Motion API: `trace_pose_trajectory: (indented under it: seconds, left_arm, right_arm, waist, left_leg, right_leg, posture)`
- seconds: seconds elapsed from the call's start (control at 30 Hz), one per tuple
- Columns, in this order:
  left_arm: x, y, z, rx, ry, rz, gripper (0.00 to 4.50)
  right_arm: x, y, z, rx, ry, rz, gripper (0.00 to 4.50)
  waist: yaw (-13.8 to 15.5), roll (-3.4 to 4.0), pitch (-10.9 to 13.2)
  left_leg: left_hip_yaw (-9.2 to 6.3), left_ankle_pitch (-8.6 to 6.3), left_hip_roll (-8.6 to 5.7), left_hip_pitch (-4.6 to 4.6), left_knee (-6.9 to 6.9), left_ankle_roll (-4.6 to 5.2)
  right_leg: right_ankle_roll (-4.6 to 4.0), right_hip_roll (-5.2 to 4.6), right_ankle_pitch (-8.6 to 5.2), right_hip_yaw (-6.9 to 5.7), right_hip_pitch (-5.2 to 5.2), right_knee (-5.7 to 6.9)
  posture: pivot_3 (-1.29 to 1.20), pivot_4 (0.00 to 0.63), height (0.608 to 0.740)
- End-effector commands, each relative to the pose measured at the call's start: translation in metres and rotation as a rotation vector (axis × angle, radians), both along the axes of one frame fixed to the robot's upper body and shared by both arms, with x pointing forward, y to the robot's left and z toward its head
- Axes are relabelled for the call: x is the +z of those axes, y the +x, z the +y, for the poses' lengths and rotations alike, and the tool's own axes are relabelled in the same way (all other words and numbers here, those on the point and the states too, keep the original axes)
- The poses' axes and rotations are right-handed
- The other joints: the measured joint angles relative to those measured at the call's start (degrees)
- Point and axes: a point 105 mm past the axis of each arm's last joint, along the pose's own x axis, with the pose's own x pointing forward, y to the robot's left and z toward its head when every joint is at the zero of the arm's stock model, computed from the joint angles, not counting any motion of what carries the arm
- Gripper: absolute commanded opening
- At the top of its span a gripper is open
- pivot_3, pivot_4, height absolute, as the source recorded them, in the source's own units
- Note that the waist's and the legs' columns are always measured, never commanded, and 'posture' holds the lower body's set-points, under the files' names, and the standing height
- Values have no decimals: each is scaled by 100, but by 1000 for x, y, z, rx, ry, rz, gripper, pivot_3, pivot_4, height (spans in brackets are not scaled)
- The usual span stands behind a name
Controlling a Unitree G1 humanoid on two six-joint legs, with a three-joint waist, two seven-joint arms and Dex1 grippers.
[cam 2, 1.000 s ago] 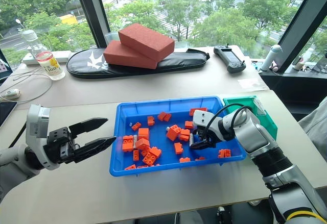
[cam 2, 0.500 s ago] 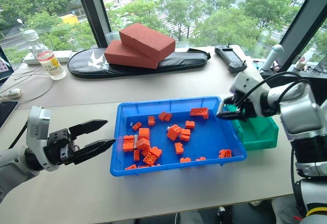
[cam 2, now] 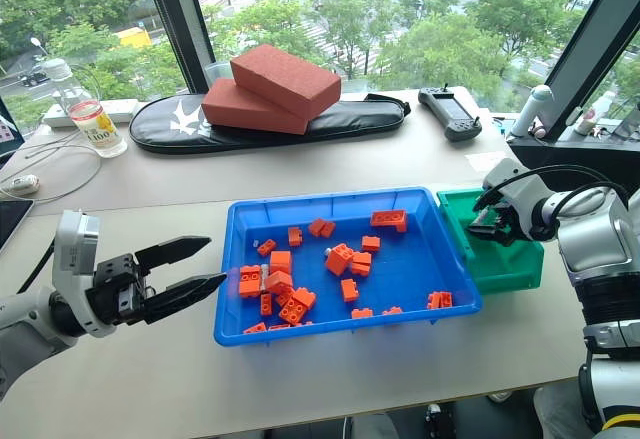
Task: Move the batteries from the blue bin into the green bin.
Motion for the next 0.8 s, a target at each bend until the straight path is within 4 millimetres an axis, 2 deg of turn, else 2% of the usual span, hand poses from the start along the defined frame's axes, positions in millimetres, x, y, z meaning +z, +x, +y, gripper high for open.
trace_pose_trajectory:
  seconds: [0.03,0.1,0.13,0.17,0.27,0.37,0.5,0.67,0.8]
  left_arm:
    - [7,-3,-2,-20,16,-29,4500]
    - [7,-2,-1,-18,18,-30,4500]
    - [7,-2,-1,-18,19,-31,4500]
    - [8,-2,-2,-18,20,-31,4500]
    - [8,-2,-2,-17,20,-32,4500]
    - [8,-1,-2,-12,16,-33,4500]
    - [9,-2,-3,-7,14,-36,4500]
    - [9,-2,-3,-1,12,-36,4500]
    - [9,-2,-3,2,11,-35,4500]
  right_arm:
    - [55,-1,18,84,88,-148,4473]
    - [77,-4,53,207,215,-183,4473]
    - [81,-6,63,243,248,-186,4473]
    - [77,-14,84,327,278,-142,4473]
    - [41,-51,145,612,269,38,4473]
    - [18,-62,177,682,292,110,4473]
    - [-5,-58,187,647,265,145,4473]
    - [-22,-45,192,579,241,154,4473]
    - [-30,-45,200,570,255,179,4473]
  waist:
    - [-1,4,2]
    - [-24,14,8]
    - [-48,14,9]
    - [-58,14,9]
    - [-24,12,8]
    - [10,9,6]
    - [55,9,6]
    - [40,9,6]
    - [6,9,6]
  left_leg:
    - [0,0,0,0,0,0]
    - [0,0,0,0,0,0]
    - [1,0,0,2,0,0]
    - [0,0,1,4,0,0]
    - [-6,-1,2,6,-4,2]
    - [-6,-2,2,-2,-1,3]
    - [-6,2,0,-10,6,-3]
    - [-6,2,1,-5,6,-4]
    - [-6,2,1,-7,4,-4]
  right_leg:
    - [0,0,0,0,-1,0]
    - [0,0,0,0,-1,0]
    - [0,0,0,1,-1,2]
    - [-1,2,1,2,0,4]
    - [0,3,0,-4,6,3]
    - [1,1,-1,-5,5,-2]
    - [5,0,3,-6,-2,2]
    - [5,0,4,-6,-1,1]
    - [4,1,4,-6,-6,3]
  posture:
    - [0,150,740]
    - [0,150,740]
    - [0,150,740]
    - [0,150,740]
    - [0,150,740]
    - [0,150,740]
    - [0,150,740]
    - [0,150,740]
    - [0,150,740]
